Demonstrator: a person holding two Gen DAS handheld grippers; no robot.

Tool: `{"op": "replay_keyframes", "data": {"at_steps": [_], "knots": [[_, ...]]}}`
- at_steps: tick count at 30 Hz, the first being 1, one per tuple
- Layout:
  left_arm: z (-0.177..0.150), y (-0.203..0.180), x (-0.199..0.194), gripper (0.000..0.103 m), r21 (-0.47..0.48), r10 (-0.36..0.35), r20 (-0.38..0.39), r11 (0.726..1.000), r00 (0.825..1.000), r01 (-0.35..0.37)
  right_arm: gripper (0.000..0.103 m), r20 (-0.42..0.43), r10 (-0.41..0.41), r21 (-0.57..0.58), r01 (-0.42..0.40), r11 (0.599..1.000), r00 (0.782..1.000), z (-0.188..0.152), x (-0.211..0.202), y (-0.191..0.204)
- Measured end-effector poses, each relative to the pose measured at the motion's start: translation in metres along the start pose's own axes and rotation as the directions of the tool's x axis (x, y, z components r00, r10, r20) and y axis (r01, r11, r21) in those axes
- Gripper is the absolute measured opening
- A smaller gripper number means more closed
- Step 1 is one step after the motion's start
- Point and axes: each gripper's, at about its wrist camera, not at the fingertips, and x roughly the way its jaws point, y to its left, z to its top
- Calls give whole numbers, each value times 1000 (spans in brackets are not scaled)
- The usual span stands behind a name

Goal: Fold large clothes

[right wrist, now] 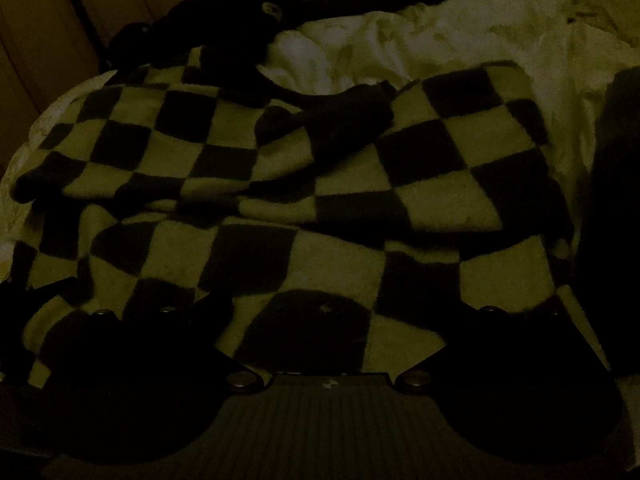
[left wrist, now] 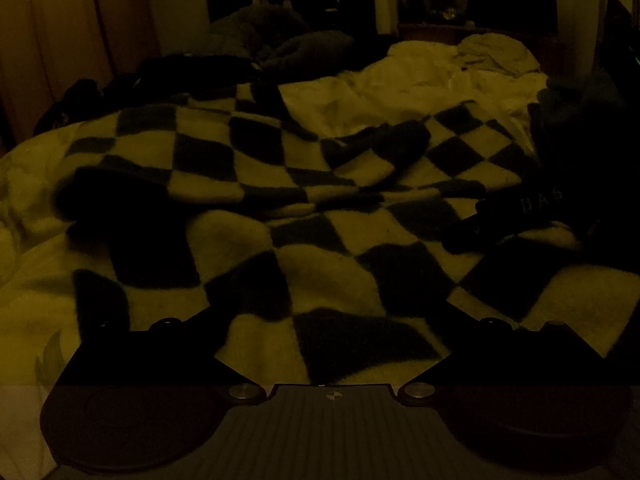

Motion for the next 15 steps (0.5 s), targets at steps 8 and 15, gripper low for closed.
{"op": "replay_keyframes", "data": {"at_steps": [8,15], "knots": [[0,-1,-1,103,5,3,-1,1000,1000,-3,103,2,-12,-7,12,1000,1000,-1,-3,3],[1,-1,-1,103,9,3,-2,1000,1000,-3,103,-2,-17,-7,17,1000,1000,-2,-3,3]]}}
